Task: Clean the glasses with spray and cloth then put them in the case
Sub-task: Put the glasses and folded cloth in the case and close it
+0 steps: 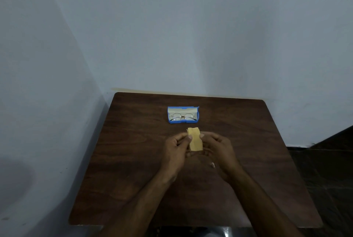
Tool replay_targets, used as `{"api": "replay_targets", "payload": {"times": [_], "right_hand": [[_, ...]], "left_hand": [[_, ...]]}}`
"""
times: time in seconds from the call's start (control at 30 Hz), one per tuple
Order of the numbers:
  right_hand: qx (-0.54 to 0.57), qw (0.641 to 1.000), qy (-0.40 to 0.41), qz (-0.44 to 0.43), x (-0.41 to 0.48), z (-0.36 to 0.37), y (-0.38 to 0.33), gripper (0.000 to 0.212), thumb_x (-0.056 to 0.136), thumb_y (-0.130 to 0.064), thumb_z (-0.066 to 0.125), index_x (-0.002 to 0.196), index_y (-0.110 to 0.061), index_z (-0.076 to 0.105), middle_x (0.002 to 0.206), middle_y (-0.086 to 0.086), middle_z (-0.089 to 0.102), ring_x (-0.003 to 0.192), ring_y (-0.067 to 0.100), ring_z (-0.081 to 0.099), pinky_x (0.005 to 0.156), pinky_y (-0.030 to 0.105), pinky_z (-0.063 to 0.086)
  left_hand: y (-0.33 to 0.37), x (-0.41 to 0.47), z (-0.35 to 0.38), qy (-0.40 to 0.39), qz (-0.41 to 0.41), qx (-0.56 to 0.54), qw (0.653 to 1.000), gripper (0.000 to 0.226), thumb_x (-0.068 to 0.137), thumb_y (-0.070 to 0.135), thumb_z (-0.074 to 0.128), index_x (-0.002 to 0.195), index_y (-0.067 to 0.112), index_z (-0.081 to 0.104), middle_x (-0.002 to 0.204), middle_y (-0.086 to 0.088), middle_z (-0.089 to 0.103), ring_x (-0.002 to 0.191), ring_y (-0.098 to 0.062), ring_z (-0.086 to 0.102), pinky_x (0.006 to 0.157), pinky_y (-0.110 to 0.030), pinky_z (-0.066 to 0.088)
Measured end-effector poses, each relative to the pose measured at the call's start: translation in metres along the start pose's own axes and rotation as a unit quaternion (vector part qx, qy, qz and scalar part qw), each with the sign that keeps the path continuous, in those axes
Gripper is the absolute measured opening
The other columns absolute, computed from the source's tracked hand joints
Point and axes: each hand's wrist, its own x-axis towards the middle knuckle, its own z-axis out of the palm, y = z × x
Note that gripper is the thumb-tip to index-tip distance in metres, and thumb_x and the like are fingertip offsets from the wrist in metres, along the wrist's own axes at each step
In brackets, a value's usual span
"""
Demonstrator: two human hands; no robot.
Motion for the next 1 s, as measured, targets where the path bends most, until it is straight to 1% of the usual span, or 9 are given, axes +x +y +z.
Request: {"api": "replay_targets", "payload": {"times": [0.1, 0.23, 0.4, 0.47, 0.53, 0.67, 0.8, 0.93, 1.0], "right_hand": [[-0.033, 0.999, 0.000, -0.015, 0.008, 0.001, 0.000, 0.014, 0.094, -0.008, 0.074, 0.105, -0.015, 0.080, 0.104, 0.010, 0.080, 0.098, 0.037, 0.075, 0.089, 0.053, 0.060], [-0.060, 0.998, 0.003, -0.023, 0.022, 0.005, -0.001, 0.016, 0.092, -0.001, 0.073, 0.106, -0.010, 0.075, 0.101, 0.009, 0.079, 0.088, 0.025, 0.074, 0.077, 0.038, 0.061], [-0.074, 0.995, 0.008, -0.065, 0.042, 0.006, 0.008, 0.013, 0.092, -0.001, 0.073, 0.101, -0.011, 0.075, 0.100, 0.009, 0.077, 0.090, 0.024, 0.074, 0.073, 0.035, 0.061], [-0.086, 0.993, 0.010, -0.078, 0.051, 0.008, 0.012, 0.014, 0.092, -0.001, 0.073, 0.097, -0.015, 0.076, 0.098, 0.007, 0.077, 0.092, 0.023, 0.074, 0.077, 0.036, 0.061], [-0.083, 0.993, 0.018, -0.077, 0.060, 0.010, 0.016, 0.022, 0.090, 0.003, 0.072, 0.092, -0.018, 0.078, 0.096, 0.007, 0.077, 0.095, 0.025, 0.075, 0.083, 0.040, 0.062], [-0.050, 0.996, 0.054, -0.046, 0.080, 0.012, 0.024, 0.028, 0.092, 0.008, 0.061, 0.085, -0.013, 0.078, 0.093, 0.008, 0.077, 0.094, 0.026, 0.074, 0.085, 0.042, 0.060], [0.018, 0.996, 0.089, 0.026, 0.092, 0.013, 0.026, 0.016, 0.097, -0.002, 0.062, 0.098, -0.006, 0.078, 0.100, 0.012, 0.077, 0.095, 0.026, 0.075, 0.076, 0.033, 0.059], [-0.030, 0.995, 0.091, 0.024, 0.124, 0.015, 0.032, 0.029, 0.089, 0.011, 0.067, 0.106, -0.013, 0.072, 0.103, 0.004, 0.073, 0.098, 0.020, 0.072, 0.080, 0.027, 0.061], [-0.034, 0.992, 0.122, 0.024, 0.144, 0.021, 0.037, 0.033, 0.085, 0.017, 0.068, 0.109, -0.006, 0.070, 0.099, 0.006, 0.071, 0.093, 0.021, 0.070, 0.072, 0.016, 0.059]], "left_hand": [[0.002, 0.012, -0.005, -0.023, -0.012, 0.023, 0.999, 0.013, 0.102, 0.014, 0.066, 0.107, 0.018, 0.077, 0.101, -0.005, 0.079, 0.087, -0.012, 0.078, 0.070, -0.028, 0.064], [-0.002, 0.033, -0.015, -0.038, 0.004, 0.091, 0.995, 0.020, 0.095, 0.009, 0.074, 0.107, 0.024, 0.079, 0.105, 0.001, 0.081, 0.097, -0.017, 0.079, 0.082, -0.039, 0.066], [-0.006, 0.055, -0.017, -0.039, -0.007, 0.067, 0.997, 0.022, 0.095, 0.000, 0.071, 0.107, 0.016, 0.080, 0.108, -0.004, 0.080, 0.101, -0.022, 0.078, 0.082, -0.037, 0.066], [-0.009, 0.063, -0.017, -0.042, -0.013, 0.052, 0.998, 0.020, 0.096, -0.001, 0.068, 0.106, 0.011, 0.080, 0.109, -0.007, 0.080, 0.100, -0.022, 0.078, 0.080, -0.034, 0.065], [-0.014, 0.072, -0.017, -0.041, -0.025, 0.051, 0.998, 0.021, 0.100, -0.001, 0.062, 0.102, 0.010, 0.080, 0.107, -0.006, 0.081, 0.100, -0.021, 0.078, 0.082, -0.034, 0.064], [-0.020, 0.090, -0.016, -0.025, -0.067, 0.051, 0.996, 0.026, 0.105, 0.009, 0.056, 0.098, 0.008, 0.081, 0.105, -0.003, 0.081, 0.102, -0.020, 0.077, 0.088, -0.038, 0.065], [-0.028, 0.111, -0.013, -0.018, -0.082, 0.101, 0.991, 0.011, 0.095, 0.010, 0.073, 0.101, 0.013, 0.081, 0.105, 0.000, 0.079, 0.101, -0.018, 0.076, 0.086, -0.033, 0.065], [-0.046, 0.141, -0.011, 0.012, -0.032, 0.180, 0.983, 0.016, 0.087, 0.008, 0.082, 0.094, 0.023, 0.081, 0.102, 0.004, 0.079, 0.098, -0.015, 0.076, 0.086, -0.033, 0.064], [-0.051, 0.159, -0.009, 0.044, -0.006, 0.191, 0.980, 0.021, 0.085, 0.003, 0.082, 0.089, 0.023, 0.080, 0.098, 0.005, 0.080, 0.095, -0.014, 0.076, 0.085, -0.032, 0.063]]}}
